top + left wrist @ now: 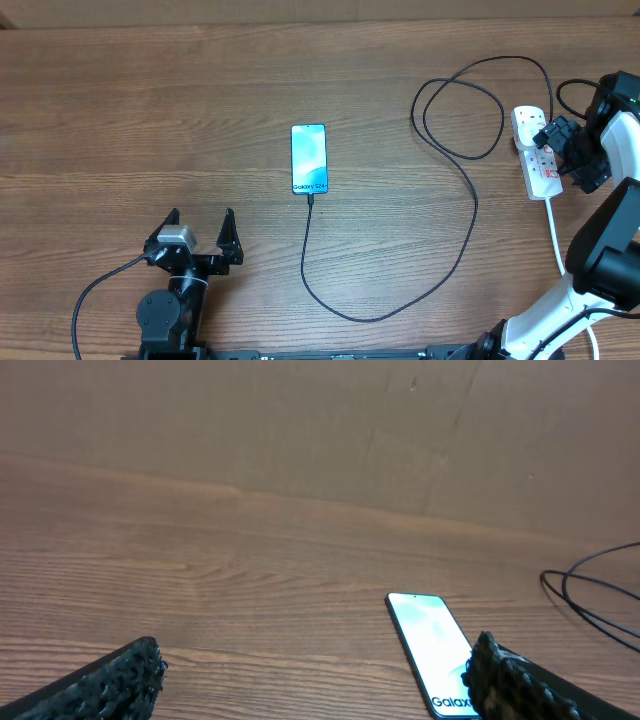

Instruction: Plug charger to phone and switch on socket

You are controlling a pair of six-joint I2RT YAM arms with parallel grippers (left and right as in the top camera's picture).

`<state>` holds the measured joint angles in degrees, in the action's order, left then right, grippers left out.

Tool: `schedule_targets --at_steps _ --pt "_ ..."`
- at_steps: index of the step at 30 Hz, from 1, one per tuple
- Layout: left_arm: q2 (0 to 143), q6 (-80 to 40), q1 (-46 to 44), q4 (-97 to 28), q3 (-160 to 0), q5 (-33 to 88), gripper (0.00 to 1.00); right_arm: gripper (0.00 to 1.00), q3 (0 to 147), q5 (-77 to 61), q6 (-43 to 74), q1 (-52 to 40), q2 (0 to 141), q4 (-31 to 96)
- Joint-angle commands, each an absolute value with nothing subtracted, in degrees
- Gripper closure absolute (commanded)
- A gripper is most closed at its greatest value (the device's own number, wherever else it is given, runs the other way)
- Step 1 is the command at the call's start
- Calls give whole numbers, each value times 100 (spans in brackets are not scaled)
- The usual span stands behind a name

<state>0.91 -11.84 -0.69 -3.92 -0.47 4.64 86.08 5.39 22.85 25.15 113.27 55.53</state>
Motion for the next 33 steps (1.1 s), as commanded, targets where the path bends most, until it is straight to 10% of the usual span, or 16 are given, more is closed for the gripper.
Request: schedule_targets --at_steps 1,33 --pt "25 -1179 -16 -414 -27 405 1 0 8707 596 2224 2552 11382 5533" --pt "25 -1179 -16 -416 -27 405 0 0 8707 593 2224 1232 10466 5535"
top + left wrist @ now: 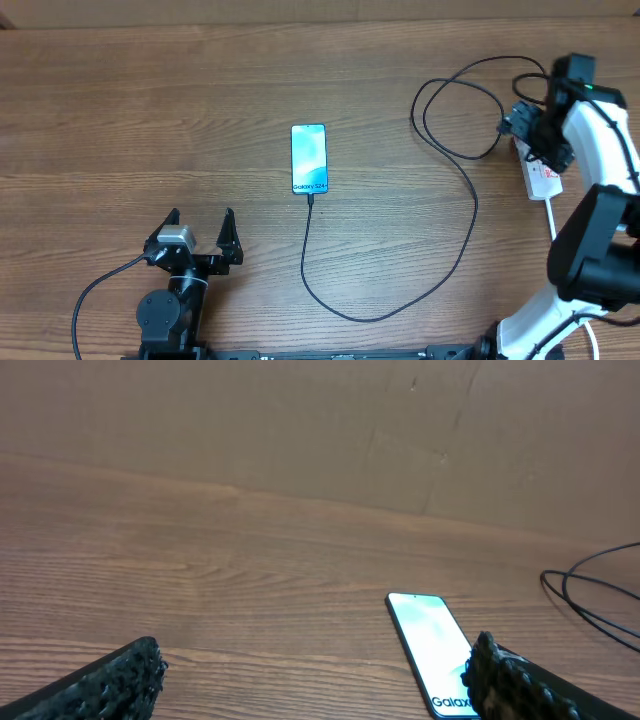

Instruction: Plug charger to phone and switch on socket

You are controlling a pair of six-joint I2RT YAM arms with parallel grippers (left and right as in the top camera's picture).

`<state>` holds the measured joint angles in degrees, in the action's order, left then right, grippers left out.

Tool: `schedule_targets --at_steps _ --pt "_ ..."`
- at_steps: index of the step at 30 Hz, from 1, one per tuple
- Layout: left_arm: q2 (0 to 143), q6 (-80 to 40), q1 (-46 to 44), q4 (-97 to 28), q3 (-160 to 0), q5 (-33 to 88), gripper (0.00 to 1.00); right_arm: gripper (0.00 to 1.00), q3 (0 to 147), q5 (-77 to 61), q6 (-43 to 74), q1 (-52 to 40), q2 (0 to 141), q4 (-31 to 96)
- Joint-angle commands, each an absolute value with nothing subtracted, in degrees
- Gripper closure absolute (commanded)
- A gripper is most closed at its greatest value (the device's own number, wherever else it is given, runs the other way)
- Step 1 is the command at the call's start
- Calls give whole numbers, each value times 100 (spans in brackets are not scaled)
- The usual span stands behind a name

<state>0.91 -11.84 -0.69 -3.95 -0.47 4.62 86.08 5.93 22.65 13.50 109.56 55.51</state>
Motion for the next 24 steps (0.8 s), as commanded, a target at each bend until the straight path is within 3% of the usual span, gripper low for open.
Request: schedule_targets --at_steps 1,24 --pt "25 -1179 -16 -416 -27 405 1 0 8707 593 2224 1179 10381 5535" --pt "25 -1179 -16 -414 -27 405 0 0 8707 593 2224 1083 6796 5540"
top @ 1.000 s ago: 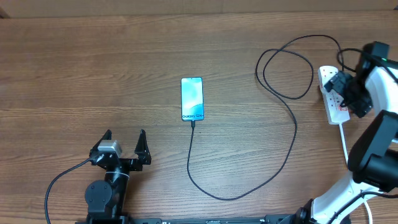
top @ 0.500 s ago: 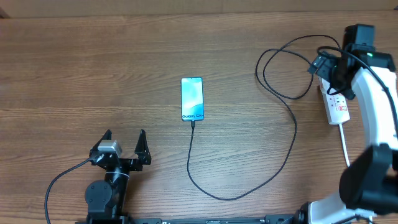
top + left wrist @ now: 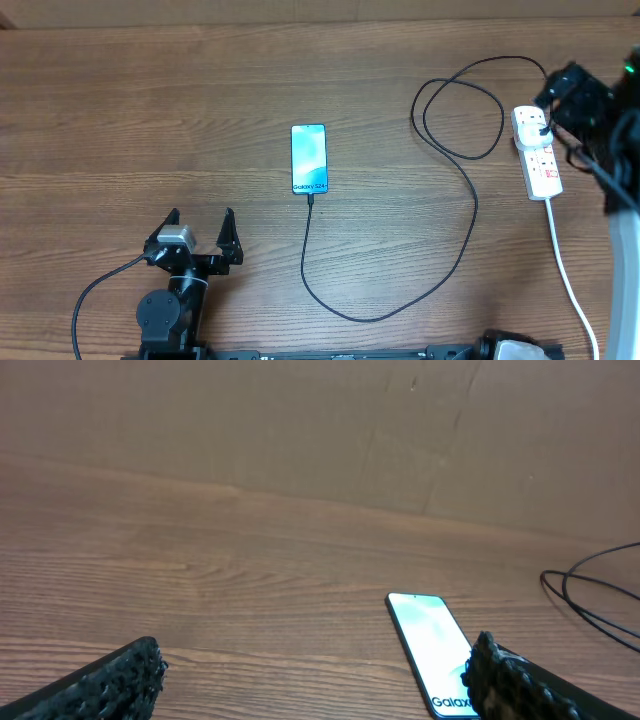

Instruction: Plug charger to phone and switch on socket

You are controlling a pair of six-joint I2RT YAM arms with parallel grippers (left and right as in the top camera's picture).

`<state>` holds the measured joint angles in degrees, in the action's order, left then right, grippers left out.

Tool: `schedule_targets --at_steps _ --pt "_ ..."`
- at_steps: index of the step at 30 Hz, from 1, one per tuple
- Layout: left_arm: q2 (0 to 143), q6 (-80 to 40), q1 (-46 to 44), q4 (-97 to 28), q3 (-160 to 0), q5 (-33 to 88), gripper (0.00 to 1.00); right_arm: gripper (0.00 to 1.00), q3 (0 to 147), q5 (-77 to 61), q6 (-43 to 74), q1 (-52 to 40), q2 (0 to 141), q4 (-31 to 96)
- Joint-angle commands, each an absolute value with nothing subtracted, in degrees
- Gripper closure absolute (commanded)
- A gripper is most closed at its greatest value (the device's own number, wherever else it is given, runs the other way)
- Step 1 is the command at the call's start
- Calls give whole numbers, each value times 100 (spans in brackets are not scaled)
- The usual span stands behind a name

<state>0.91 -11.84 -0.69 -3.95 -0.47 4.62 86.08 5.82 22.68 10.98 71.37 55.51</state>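
Observation:
The phone (image 3: pixel 309 158) lies face up mid-table, screen lit. The black charger cable (image 3: pixel 463 235) enters its near end, loops across the table and ends in a plug at the far end of the white power strip (image 3: pixel 541 165). My right gripper (image 3: pixel 561 90) hovers just beyond that far end, up and to the right, dark against the arm; its jaw gap does not show. My left gripper (image 3: pixel 200 222) stands open near the front edge, nothing between its fingers. In the left wrist view the phone (image 3: pixel 430 650) lies ahead of the right fingertip (image 3: pixel 505 675).
The strip's white lead (image 3: pixel 565 265) runs toward the front right edge. The cable's double loop (image 3: pixel 460 105) lies left of the strip. A brown cardboard wall (image 3: pixel 320 430) closes the table's far side.
My right gripper has moved from over the strip's far end to a spot up and to the right of it, so the whole strip shows. Left arm, phone and cable are unchanged.
My right gripper was first at the strip's right side near its middle. Then it was over the strip's far end by the plug. Now it hangs clear of the strip. The phone stayed lit with the cable in it, and my left gripper stayed open.

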Motion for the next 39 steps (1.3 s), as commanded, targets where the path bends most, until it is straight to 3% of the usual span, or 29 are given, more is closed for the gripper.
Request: schedule_targets --at_steps 1,20,29,39 --pt "25 -1179 -16 -416 -27 403 0 0 8707 593 2224 1083 6685 5540" --pt "25 -1179 -16 -414 -27 405 0 0 8429 591 2224 1083 6565 5671" --pt "25 -1179 -16 -416 -27 405 0 0 6453 593 2226 1083 5387 5680" --pt "25 -1179 -16 -416 -27 405 0 0 4683 593 2224 982 5277 5717"
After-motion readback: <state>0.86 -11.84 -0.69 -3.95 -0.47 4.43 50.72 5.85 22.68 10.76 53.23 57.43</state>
